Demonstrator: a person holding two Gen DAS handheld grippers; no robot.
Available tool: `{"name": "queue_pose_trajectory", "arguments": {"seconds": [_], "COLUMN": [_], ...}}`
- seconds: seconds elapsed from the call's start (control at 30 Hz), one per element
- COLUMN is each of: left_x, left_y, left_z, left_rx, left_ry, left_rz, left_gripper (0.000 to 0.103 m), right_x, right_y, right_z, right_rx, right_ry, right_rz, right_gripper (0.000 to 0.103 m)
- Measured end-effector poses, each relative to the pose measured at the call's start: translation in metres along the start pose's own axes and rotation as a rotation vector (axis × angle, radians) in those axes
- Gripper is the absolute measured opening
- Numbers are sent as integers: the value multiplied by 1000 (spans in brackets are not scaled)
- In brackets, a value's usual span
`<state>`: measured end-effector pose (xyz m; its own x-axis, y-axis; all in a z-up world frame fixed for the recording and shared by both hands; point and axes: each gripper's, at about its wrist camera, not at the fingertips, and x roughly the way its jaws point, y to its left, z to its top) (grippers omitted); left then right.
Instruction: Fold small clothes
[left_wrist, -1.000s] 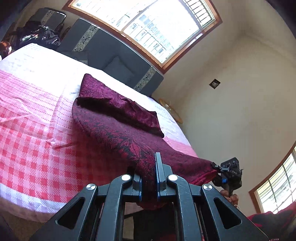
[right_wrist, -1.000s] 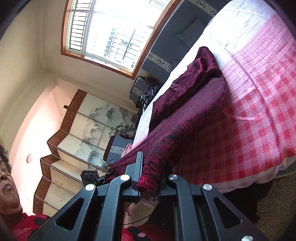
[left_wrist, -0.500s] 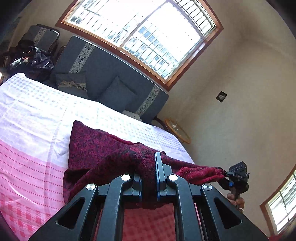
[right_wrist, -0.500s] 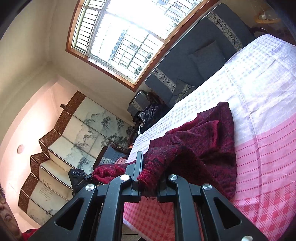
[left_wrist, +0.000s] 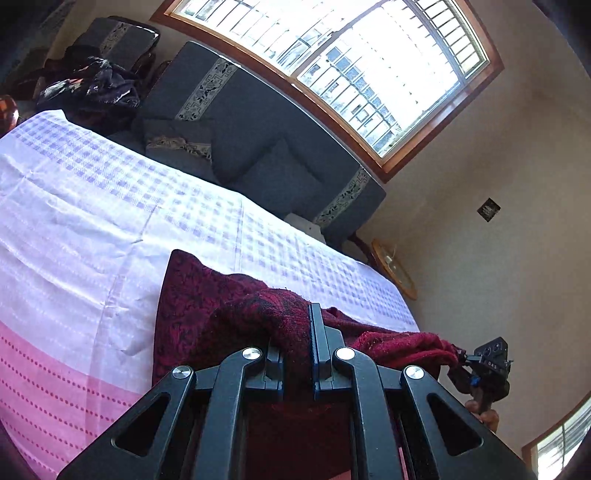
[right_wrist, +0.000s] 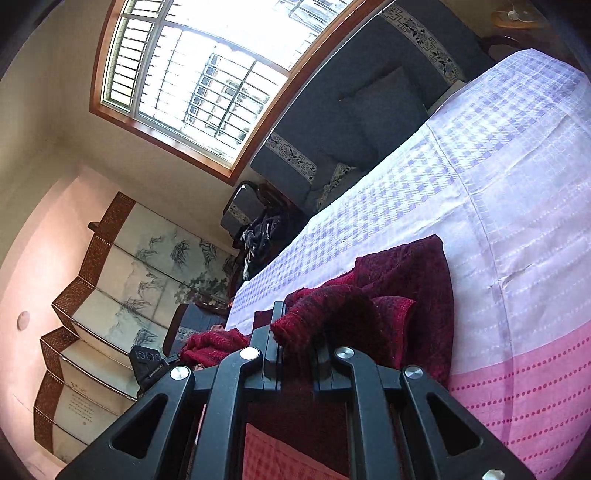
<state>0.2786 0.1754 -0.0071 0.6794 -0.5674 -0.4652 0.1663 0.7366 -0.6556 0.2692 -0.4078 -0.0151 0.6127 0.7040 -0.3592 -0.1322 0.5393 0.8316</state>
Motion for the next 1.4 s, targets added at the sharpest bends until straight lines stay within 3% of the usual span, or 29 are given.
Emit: {"name": "queue_pose_trajectory", "arguments": {"seconds": [0.2, 0.47, 0.57, 0.63, 0.67, 0.73, 0.77, 0.83, 1.0, 1.07, 1.17, 1.27, 1.4], "left_x": [47, 71, 71, 69, 66, 58, 53, 40, 16, 6, -6, -9, -8], "left_y": [28, 30, 37, 43, 46, 49, 51, 54, 62, 69, 83, 83, 65], "left_z": [4, -1, 0, 0, 0, 1, 3, 8, 11, 2, -21, -42, -64], "left_rx": [-62, -16, -58, -107, -130, -165, -178, -192, -158, -134, -126, -77, -5], "left_ry": [57, 87, 92, 94, 89, 62, 39, -7, 8, 52, 106, 173, 225], "left_rz": [48, 104, 90, 63, 47, 31, 35, 27, 79, 138, 155, 133, 107], "left_gripper": [11, 22, 26, 37, 41, 64, 70, 77, 79, 80, 80, 80, 77], "right_x": [35, 65, 70, 73, 74, 72, 69, 62, 33, 17, 1, -5, -12], "right_y": [-35, -64, -65, -66, -68, -70, -70, -70, -63, -54, -48, -52, -57], "right_z": [13, 16, 15, 15, 15, 14, 14, 14, -4, -24, -60, -87, -102], "right_rx": [62, 104, 96, 101, 113, 138, 140, 143, 128, 64, -31, -78, -68], "right_ry": [16, 30, 32, 31, 33, 10, -10, -38, -48, -22, 40, 102, 106], "right_rz": [-48, -75, -88, -93, -81, -66, -66, -49, -38, -80, -180, -262, -239], "right_gripper": [11, 11, 14, 15, 21, 41, 57, 63, 63, 64, 65, 65, 65]}}
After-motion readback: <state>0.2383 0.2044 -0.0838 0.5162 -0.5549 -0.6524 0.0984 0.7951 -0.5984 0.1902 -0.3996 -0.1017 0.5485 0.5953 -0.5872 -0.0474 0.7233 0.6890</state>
